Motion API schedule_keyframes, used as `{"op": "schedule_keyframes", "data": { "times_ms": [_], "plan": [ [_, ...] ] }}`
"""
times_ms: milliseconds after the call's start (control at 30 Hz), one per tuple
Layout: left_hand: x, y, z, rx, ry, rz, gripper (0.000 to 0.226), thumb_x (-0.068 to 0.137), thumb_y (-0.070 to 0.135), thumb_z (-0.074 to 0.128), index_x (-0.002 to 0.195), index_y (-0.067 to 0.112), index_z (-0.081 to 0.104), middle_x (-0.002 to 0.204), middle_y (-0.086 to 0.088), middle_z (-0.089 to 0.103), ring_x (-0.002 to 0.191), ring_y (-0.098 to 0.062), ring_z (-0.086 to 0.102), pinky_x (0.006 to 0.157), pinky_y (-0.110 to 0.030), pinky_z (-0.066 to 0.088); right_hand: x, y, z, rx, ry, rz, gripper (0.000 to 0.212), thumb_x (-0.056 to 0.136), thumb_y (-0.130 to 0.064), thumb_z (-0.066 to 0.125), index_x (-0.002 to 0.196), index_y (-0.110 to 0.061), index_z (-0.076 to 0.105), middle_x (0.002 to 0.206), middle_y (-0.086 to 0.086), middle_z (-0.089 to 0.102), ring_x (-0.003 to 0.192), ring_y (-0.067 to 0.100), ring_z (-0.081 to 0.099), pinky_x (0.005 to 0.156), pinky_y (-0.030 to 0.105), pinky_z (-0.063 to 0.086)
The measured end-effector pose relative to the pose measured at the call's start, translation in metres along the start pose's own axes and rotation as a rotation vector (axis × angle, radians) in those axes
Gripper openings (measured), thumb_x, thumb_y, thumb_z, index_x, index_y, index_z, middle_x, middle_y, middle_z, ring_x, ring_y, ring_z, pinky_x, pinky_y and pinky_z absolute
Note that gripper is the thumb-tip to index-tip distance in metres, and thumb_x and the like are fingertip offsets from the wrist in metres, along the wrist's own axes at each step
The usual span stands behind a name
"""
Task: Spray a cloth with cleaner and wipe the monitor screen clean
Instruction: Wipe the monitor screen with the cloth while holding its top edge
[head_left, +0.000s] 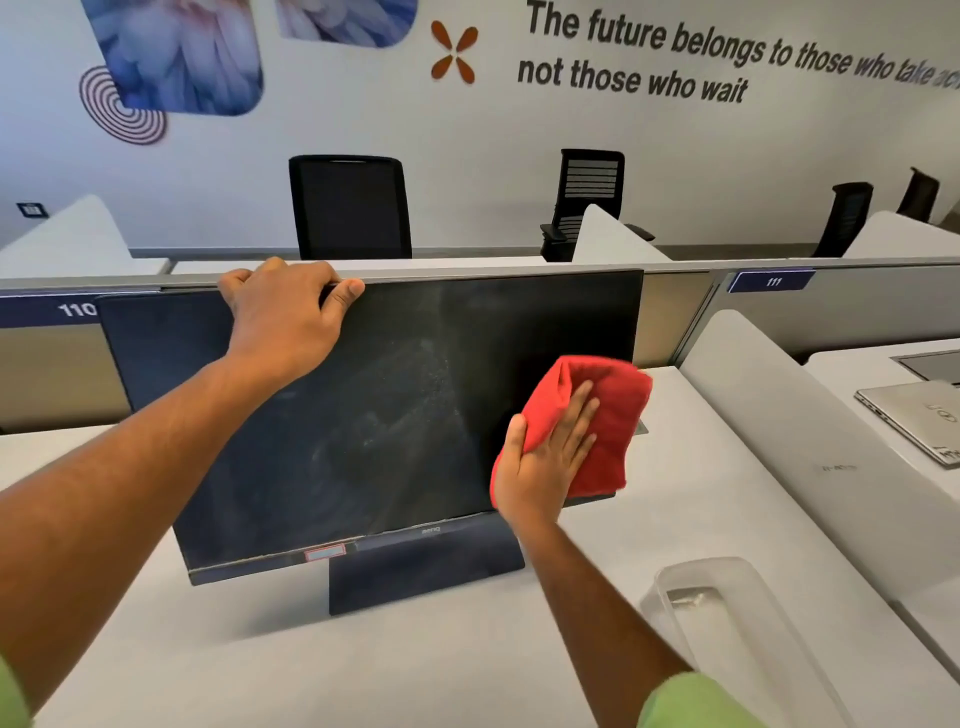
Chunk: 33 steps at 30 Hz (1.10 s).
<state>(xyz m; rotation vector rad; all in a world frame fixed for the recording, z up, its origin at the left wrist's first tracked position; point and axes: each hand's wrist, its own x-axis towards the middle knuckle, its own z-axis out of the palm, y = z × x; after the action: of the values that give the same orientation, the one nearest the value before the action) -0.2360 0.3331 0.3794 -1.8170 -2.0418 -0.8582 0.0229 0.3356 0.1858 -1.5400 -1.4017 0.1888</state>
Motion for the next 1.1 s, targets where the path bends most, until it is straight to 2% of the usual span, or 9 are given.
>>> {"op": "schedule_keyframes", "data": {
  "times_ms": [133, 267, 367, 433, 533, 667, 767, 967, 1100],
  "plan": [
    [0.0, -0.004, 0.0, -0.001, -0.012, 0.013, 0.044, 0.101, 0.055, 0.038, 0.094, 0.021, 0.066, 0.08, 0.0, 0.059, 0.09, -0.02, 0.043, 0.085, -0.045, 0.023, -0.023, 0.022, 0.001, -0.073, 0.001, -0.052, 0.076, 0.107, -0.066, 0.019, 0.166, -0.033, -0.016, 0.176, -0.004, -0.004, 0.163, 0.03, 0.008, 0.129, 0.061, 0.019],
    [-0.003, -0.006, -0.001, 0.006, -0.014, -0.008, 0.046, 0.101, 0.055, 0.038, 0.097, 0.02, 0.067, 0.081, -0.001, 0.059, 0.093, -0.024, 0.049, 0.094, -0.05, 0.026, 0.036, 0.0, -0.014, -0.067, 0.052, -0.125, 0.075, 0.108, -0.057, 0.024, 0.16, -0.039, -0.028, 0.177, 0.002, -0.001, 0.164, 0.03, 0.003, 0.13, 0.061, 0.01],
    [-0.004, -0.005, -0.002, 0.011, -0.01, -0.004, 0.044, 0.101, 0.054, 0.039, 0.094, 0.021, 0.066, 0.08, -0.001, 0.058, 0.092, -0.023, 0.047, 0.092, -0.05, 0.026, 0.091, -0.024, -0.028, -0.126, 0.065, -0.197, 0.07, 0.108, -0.058, 0.015, 0.156, -0.042, -0.033, 0.178, 0.007, 0.001, 0.164, 0.03, 0.0, 0.131, 0.059, 0.003],
    [-0.003, -0.005, -0.001, 0.007, -0.013, -0.003, 0.042, 0.101, 0.054, 0.039, 0.091, 0.022, 0.063, 0.078, 0.0, 0.056, 0.09, -0.02, 0.043, 0.092, -0.049, 0.026, 0.112, -0.034, -0.033, -0.17, 0.062, -0.242, 0.067, 0.108, -0.06, 0.007, 0.159, -0.038, -0.03, 0.178, 0.007, -0.001, 0.164, 0.029, -0.003, 0.131, 0.06, 0.003],
    [-0.003, -0.005, 0.0, 0.006, -0.01, -0.003, 0.042, 0.102, 0.054, 0.039, 0.091, 0.022, 0.063, 0.078, 0.0, 0.056, 0.089, -0.02, 0.042, 0.093, -0.05, 0.026, 0.113, -0.033, -0.032, -0.175, 0.065, -0.25, 0.072, 0.108, -0.06, 0.009, 0.164, -0.027, -0.021, 0.178, 0.005, -0.001, 0.164, 0.027, -0.004, 0.131, 0.061, 0.004],
    [0.0, -0.002, 0.001, 0.004, -0.005, 0.007, 0.039, 0.101, 0.056, 0.039, 0.089, 0.025, 0.06, 0.078, 0.0, 0.058, 0.089, -0.02, 0.043, 0.086, -0.046, 0.025, 0.078, -0.012, -0.027, -0.123, 0.021, -0.18, 0.072, 0.109, -0.058, 0.016, 0.162, -0.034, -0.026, 0.178, 0.0, -0.005, 0.164, 0.025, -0.005, 0.132, 0.053, -0.002],
    [0.0, -0.001, 0.001, 0.003, 0.01, 0.014, 0.037, 0.101, 0.056, 0.038, 0.085, 0.028, 0.056, 0.076, 0.001, 0.057, 0.087, -0.021, 0.044, 0.082, -0.043, 0.022, 0.038, 0.017, -0.018, -0.111, -0.003, -0.09, 0.076, 0.108, -0.06, 0.02, 0.164, -0.03, -0.021, 0.177, -0.002, -0.009, 0.164, 0.024, -0.004, 0.132, 0.053, 0.002],
    [-0.002, -0.001, 0.0, 0.01, 0.013, 0.017, 0.04, 0.101, 0.056, 0.039, 0.089, 0.024, 0.061, 0.075, 0.001, 0.055, 0.088, -0.02, 0.042, 0.084, -0.045, 0.024, -0.043, 0.04, 0.007, 0.004, -0.041, 0.323, 0.088, 0.103, -0.06, 0.034, 0.167, -0.018, -0.012, 0.177, 0.009, -0.002, 0.164, 0.031, 0.003, 0.131, 0.056, 0.014],
    [-0.005, -0.002, -0.003, -0.001, 0.014, 0.018, 0.044, 0.102, 0.054, 0.039, 0.093, 0.02, 0.065, 0.077, 0.0, 0.056, 0.087, -0.021, 0.043, 0.089, -0.049, 0.028, -0.066, 0.04, 0.009, 0.032, -0.123, 0.37, 0.09, 0.102, -0.064, 0.032, 0.166, -0.018, -0.011, 0.177, 0.007, -0.006, 0.164, 0.031, 0.002, 0.133, 0.05, 0.008]
  ]
}}
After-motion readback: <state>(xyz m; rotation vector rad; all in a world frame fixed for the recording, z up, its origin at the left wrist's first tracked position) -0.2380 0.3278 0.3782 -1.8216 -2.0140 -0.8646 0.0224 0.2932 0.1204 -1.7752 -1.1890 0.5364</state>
